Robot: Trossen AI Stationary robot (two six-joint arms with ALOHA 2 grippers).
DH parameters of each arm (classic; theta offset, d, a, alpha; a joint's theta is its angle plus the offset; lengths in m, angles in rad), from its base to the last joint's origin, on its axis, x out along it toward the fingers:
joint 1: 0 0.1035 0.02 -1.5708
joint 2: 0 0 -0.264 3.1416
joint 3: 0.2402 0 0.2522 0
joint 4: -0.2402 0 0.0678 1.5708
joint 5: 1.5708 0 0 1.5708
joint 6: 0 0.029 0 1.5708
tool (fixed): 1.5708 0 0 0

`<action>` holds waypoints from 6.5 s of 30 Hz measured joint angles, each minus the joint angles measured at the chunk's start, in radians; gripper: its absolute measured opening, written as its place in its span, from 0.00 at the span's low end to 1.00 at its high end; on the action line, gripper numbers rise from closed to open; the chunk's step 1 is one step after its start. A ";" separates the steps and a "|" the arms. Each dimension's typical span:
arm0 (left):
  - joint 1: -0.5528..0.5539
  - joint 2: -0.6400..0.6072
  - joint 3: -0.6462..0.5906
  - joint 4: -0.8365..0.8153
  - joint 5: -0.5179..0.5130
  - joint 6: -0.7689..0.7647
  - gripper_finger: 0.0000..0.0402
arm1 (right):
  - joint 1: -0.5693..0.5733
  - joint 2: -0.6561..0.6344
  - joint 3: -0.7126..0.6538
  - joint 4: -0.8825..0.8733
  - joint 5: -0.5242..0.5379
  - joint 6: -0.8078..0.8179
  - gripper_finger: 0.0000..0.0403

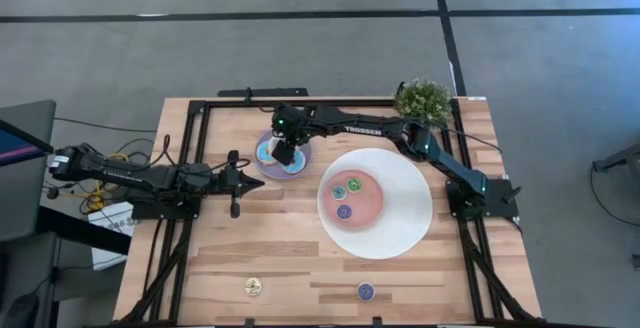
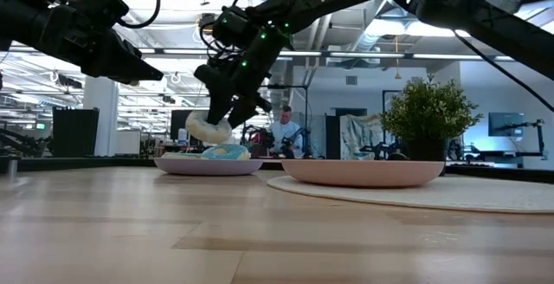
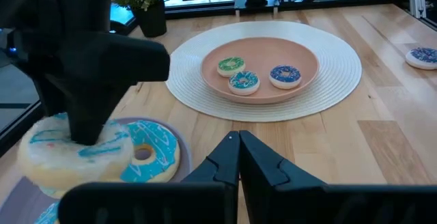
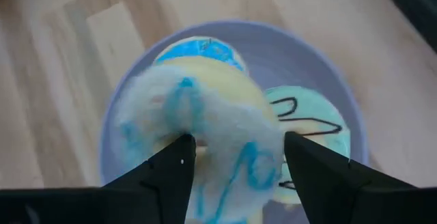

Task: Pick & Place donuts
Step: Put the large white donut on the violet plate, then put the small white donut on the pink plate

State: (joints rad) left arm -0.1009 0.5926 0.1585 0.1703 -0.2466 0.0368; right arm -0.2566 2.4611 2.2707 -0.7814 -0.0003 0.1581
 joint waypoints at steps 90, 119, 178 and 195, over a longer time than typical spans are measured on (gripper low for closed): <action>-0.655 1.034 1.044 -1.070 -0.273 -1.342 0.02 | 0.738 -1.547 -1.950 0.632 0.420 0.312 0.19; -0.644 1.194 1.029 -1.015 0.103 -1.612 0.52 | 0.990 -1.685 -2.048 0.722 0.556 0.331 0.19; -0.685 1.307 1.037 -0.886 0.251 -1.855 0.48 | 1.016 -1.728 -2.048 0.707 0.549 0.367 0.19; -0.647 1.307 1.038 -0.887 0.259 -1.777 0.37 | 1.016 -1.728 -2.047 0.707 0.548 0.368 0.19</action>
State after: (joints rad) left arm -0.7484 1.8999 1.1967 -0.7168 0.0120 -1.7403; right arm 0.7589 0.7326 0.2234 -0.0746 0.5482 0.5266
